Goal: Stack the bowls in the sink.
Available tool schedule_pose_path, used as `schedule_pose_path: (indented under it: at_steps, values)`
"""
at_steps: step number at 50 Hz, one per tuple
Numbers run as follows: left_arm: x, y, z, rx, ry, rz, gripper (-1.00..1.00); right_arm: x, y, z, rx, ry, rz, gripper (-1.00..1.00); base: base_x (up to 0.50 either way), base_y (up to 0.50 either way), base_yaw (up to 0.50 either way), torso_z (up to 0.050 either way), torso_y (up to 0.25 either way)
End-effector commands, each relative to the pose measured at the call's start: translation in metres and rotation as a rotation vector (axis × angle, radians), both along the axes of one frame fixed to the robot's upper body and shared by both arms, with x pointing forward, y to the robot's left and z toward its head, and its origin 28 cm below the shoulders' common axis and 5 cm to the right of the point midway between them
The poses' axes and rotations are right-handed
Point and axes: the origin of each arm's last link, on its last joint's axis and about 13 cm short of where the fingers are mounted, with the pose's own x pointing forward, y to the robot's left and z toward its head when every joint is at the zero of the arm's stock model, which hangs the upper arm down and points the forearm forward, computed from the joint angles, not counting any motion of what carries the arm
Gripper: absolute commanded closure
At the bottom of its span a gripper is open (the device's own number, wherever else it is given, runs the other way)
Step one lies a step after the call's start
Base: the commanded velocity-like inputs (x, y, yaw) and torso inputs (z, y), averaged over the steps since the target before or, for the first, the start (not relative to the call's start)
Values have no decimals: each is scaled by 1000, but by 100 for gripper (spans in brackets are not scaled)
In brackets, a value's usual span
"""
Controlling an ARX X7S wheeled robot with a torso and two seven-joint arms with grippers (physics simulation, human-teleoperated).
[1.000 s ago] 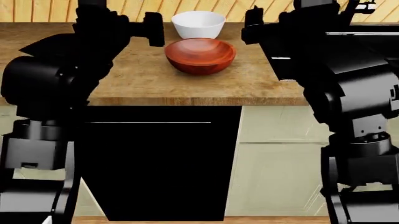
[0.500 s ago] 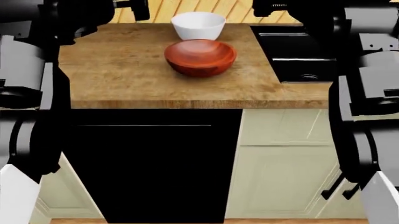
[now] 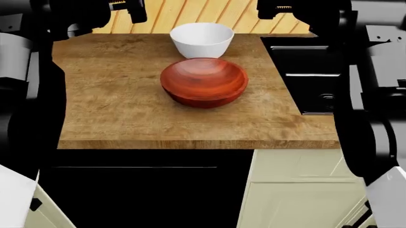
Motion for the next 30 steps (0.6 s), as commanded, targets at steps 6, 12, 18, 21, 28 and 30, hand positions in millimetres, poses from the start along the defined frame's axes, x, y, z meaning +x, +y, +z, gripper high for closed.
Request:
schedule_pose_path:
  at_steps: [6, 12, 18, 21, 28, 30]
  values:
    - [0, 1, -2, -6, 15, -2, -100, 0, 1, -1, 3, 6, 12, -100, 457, 0, 0, 0, 0]
    - [0, -1, -3, -4, 20, -11, -100, 1, 0, -5, 10, 12, 12, -100, 457, 0, 0, 0, 0]
    - [0, -1, -3, -10, 27, -18, -100, 1, 1, -5, 12, 12, 17, -100, 458, 0, 0, 0, 0]
    - [0, -1, -3, -8, 29, -20, -100, 1, 1, -5, 10, 13, 18, -100, 456, 0, 0, 0, 0]
    - [0, -1, -3, -8, 30, -20, -100, 0, 0, -2, 5, 8, 27, -100, 67, 0, 0, 0, 2]
    - [-1, -1, -3, -7, 30, -21, -100, 0, 1, -2, 3, 10, 28, -100, 350, 0, 0, 0, 0]
